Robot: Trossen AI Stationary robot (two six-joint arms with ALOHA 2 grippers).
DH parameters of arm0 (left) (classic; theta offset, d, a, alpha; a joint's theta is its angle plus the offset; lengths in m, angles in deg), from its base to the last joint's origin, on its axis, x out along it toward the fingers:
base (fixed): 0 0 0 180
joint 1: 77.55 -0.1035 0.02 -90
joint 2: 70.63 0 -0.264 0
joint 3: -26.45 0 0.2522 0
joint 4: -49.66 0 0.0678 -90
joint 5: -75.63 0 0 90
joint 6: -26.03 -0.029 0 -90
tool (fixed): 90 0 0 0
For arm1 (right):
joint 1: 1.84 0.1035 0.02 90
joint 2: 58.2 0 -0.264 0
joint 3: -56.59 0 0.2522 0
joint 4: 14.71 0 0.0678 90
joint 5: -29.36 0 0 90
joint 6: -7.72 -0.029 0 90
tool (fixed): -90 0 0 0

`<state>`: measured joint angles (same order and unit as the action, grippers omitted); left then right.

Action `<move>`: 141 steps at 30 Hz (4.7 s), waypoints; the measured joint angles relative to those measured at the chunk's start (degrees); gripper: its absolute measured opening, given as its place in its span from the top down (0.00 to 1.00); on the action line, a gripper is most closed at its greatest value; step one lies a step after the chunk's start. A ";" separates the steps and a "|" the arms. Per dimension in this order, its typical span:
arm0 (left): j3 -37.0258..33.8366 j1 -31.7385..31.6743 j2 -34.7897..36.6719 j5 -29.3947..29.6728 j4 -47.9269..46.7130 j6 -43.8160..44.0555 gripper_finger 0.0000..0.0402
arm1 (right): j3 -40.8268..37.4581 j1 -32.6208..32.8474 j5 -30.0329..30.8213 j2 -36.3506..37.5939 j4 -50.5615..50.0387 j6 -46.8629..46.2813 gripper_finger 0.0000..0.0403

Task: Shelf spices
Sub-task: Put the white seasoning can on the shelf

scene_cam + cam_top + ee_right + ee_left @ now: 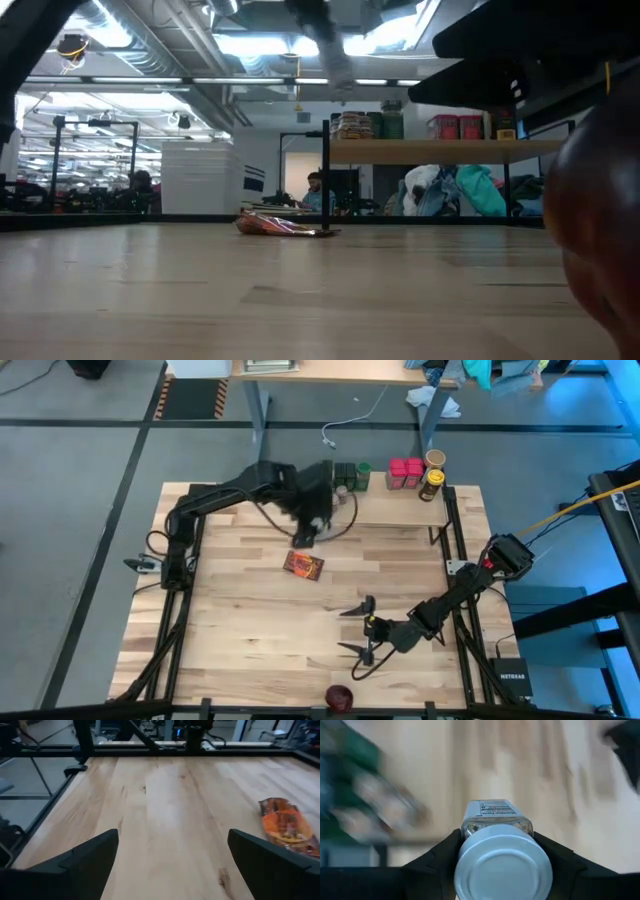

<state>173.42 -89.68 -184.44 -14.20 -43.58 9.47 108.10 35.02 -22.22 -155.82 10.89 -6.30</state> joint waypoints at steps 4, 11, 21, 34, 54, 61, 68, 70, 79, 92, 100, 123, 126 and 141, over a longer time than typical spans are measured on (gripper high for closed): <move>-3.76 5.80 0.37 0.48 -8.41 5.70 0.52 | 0.00 -0.13 -2.09 0.00 -0.01 -0.75 0.05; -22.80 15.67 0.21 1.94 4.98 4.74 0.52 | 0.00 -0.13 -0.61 0.00 -0.51 -0.73 0.05; -40.66 17.74 -0.32 -1.47 23.22 7.48 0.52 | 0.00 -0.13 -2.97 0.00 -0.47 -0.73 0.05; -43.02 18.51 -0.51 -1.61 26.47 10.70 0.43 | 0.04 -0.13 -3.52 -0.01 -0.44 0.93 0.05; -36.08 17.33 15.84 8.86 17.99 10.19 0.37 | 0.07 -0.13 -8.61 -0.03 -0.21 -3.75 0.05; -52.53 18.13 37.17 16.00 26.20 14.41 0.37 | 0.07 -0.13 -8.59 -0.03 3.40 -6.98 0.05; -75.64 19.35 59.93 21.40 41.97 17.78 0.36 | 0.63 -0.43 -8.70 -0.14 7.55 -15.31 0.05; -79.96 19.66 64.78 22.89 44.70 17.90 0.36 | 2.00 -1.85 -7.35 -0.18 7.53 -15.74 0.05; -85.86 19.39 73.69 24.60 64.13 10.26 0.36 | 26.77 -16.31 -19.98 -0.18 -26.84 -2.20 0.05; -86.01 19.37 74.95 24.70 47.20 15.50 0.36 | 62.03 -32.20 -35.67 -10.42 -78.52 -7.60 0.05; -85.99 19.37 76.38 25.12 47.10 17.84 0.36 | 71.46 -30.56 -39.48 -20.85 -90.53 -5.01 0.05; -85.97 19.37 76.30 25.15 47.12 17.28 0.36 | 72.54 -30.08 -40.75 -29.02 -93.48 -1.10 0.10; -85.97 19.33 76.30 25.17 47.26 17.23 0.36 | 72.50 -30.10 -41.03 -29.08 -93.53 -1.10 0.18; -85.97 19.31 76.25 25.15 47.56 17.23 0.36 | 71.32 -30.12 -39.02 -28.99 -92.68 0.69 0.49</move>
<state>87.46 -70.37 -108.19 10.95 3.98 26.70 179.42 4.90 -61.24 -184.81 -81.79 -5.61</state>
